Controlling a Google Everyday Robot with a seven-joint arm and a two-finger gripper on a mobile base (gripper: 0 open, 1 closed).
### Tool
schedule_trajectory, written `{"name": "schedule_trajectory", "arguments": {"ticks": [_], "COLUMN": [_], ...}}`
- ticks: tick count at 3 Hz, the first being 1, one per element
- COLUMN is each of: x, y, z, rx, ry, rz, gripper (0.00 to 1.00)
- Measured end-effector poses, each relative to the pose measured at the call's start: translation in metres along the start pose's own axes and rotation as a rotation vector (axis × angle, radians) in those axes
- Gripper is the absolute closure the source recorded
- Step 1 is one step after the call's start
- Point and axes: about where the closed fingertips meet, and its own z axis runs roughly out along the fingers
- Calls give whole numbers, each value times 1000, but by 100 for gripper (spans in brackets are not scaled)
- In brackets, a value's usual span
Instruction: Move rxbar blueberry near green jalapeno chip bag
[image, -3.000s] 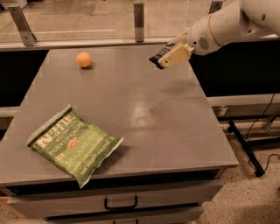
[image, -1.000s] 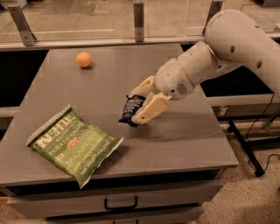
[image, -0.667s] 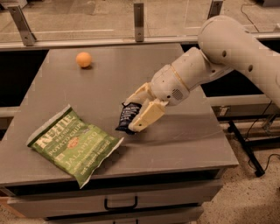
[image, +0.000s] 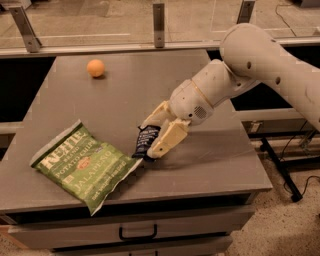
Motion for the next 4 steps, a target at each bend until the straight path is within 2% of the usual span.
{"name": "schedule_trajectory", "arguments": {"ticks": [1, 2, 3, 4], "x": [1, -4, -6, -9], "y": [1, 4, 11, 38], "z": [-3, -28, -116, -238], "rx": [8, 82, 336, 697], "ry": [1, -5, 19, 84], "rz": [2, -8, -28, -68], "gripper": [0, 0, 0, 0]}}
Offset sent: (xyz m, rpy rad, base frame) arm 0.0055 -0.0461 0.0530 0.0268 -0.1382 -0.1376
